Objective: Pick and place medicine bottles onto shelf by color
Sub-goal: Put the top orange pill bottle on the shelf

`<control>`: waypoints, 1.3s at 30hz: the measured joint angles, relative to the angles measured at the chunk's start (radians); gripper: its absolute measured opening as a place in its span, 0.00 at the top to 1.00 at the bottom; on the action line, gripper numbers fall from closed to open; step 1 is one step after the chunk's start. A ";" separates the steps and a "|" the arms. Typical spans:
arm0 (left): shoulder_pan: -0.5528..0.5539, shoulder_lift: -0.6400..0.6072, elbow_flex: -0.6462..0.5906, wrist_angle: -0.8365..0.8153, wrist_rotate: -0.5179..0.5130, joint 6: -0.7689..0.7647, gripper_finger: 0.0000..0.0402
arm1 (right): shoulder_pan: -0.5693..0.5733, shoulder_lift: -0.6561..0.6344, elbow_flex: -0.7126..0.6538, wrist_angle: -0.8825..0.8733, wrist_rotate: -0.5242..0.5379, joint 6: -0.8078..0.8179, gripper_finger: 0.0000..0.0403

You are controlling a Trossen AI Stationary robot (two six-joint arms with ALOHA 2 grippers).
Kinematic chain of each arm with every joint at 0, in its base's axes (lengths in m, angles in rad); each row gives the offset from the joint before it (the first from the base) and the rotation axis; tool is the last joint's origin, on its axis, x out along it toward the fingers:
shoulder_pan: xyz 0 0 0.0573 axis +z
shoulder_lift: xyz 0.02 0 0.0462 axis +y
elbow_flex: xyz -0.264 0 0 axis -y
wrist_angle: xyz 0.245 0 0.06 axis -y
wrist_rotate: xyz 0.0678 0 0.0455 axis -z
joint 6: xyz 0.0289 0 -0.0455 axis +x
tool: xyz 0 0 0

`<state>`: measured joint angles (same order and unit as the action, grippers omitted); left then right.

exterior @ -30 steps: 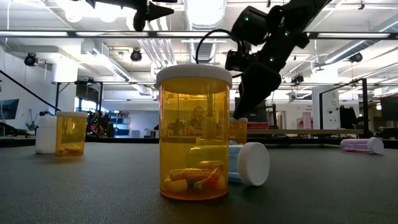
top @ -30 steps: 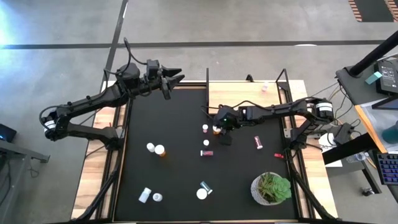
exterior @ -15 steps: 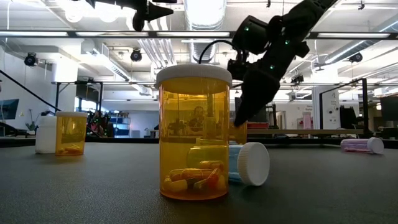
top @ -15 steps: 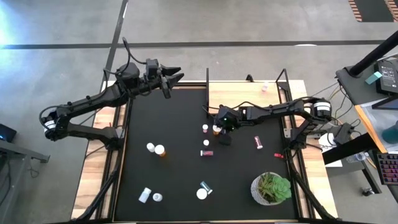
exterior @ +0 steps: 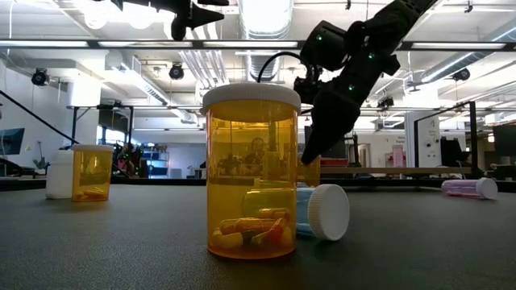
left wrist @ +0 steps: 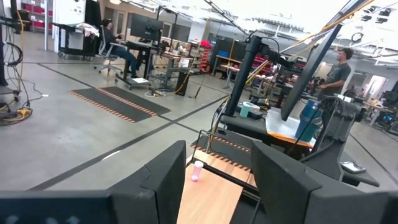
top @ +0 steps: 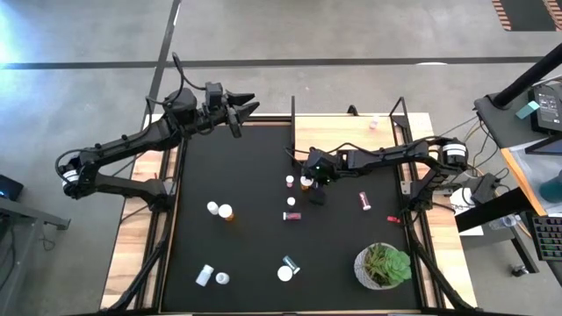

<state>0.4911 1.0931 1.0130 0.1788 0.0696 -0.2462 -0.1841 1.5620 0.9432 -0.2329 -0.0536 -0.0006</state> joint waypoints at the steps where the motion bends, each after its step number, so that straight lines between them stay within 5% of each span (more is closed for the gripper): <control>1: 0.000 0.000 0.000 0.000 0.000 0.000 0.59 | 0.000 0.000 0.000 0.000 0.000 0.000 0.27; 12: 0.000 0.000 0.000 -0.002 0.000 -0.003 0.59 | 0.000 0.000 0.001 -0.001 -0.001 0.011 0.51; 28: 0.000 0.000 -0.002 -0.002 0.000 -0.003 0.59 | -0.007 -0.201 0.001 -0.175 0.004 0.105 0.49; 35: 0.000 0.000 -0.001 0.000 0.000 -0.002 0.59 | -0.086 -0.328 0.001 -0.276 0.237 0.207 0.46; 39: 0.000 0.000 -0.001 0.000 0.000 -0.002 0.59 | -0.184 -0.342 0.001 -0.300 0.283 0.332 0.46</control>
<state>0.4908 1.0931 1.0122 0.1791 0.0698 -0.2481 -0.3680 1.2199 0.9443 -0.5332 0.2298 0.3317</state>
